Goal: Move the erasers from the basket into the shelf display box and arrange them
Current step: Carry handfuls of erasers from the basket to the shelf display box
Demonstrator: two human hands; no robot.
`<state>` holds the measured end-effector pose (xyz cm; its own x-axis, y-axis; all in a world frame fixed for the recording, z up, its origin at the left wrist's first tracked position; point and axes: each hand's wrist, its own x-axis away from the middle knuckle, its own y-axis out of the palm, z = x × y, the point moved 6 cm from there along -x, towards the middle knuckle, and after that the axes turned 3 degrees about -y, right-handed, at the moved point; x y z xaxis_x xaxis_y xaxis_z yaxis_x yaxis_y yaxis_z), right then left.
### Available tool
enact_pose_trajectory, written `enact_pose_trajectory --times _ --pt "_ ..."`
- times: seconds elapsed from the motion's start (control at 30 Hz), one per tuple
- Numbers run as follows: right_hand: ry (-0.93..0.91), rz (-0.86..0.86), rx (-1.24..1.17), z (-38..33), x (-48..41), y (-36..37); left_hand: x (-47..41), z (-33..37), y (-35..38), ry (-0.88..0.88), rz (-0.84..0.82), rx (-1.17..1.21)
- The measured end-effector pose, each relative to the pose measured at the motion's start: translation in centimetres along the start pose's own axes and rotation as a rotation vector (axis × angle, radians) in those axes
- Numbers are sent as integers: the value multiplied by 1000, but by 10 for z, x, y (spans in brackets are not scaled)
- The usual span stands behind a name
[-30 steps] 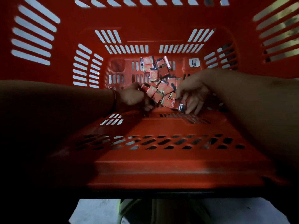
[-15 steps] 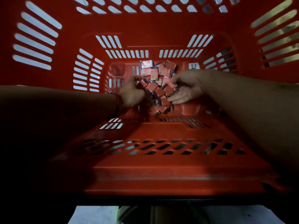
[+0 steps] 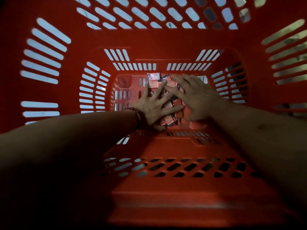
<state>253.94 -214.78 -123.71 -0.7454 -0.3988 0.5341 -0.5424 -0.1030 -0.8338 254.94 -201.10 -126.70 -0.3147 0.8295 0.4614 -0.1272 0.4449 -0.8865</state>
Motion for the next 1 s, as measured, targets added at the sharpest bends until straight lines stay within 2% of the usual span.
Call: enact_pose_trajectory --times 0.17,0.3,0.53,0.77,1.0 --pt "-3 93 47 -7 -14 2 10 -15 7 -79 229 -4" --pt "17 159 61 -2 -15 5 15 -37 13 -78 345 8" --pt "87 206 112 5 -8 9 16 -69 16 -248 226 -1" --pt "61 228 202 -1 -10 23 15 -67 27 -187 307 52" --pt "111 117 81 7 -13 26 14 -71 21 -176 255 189"
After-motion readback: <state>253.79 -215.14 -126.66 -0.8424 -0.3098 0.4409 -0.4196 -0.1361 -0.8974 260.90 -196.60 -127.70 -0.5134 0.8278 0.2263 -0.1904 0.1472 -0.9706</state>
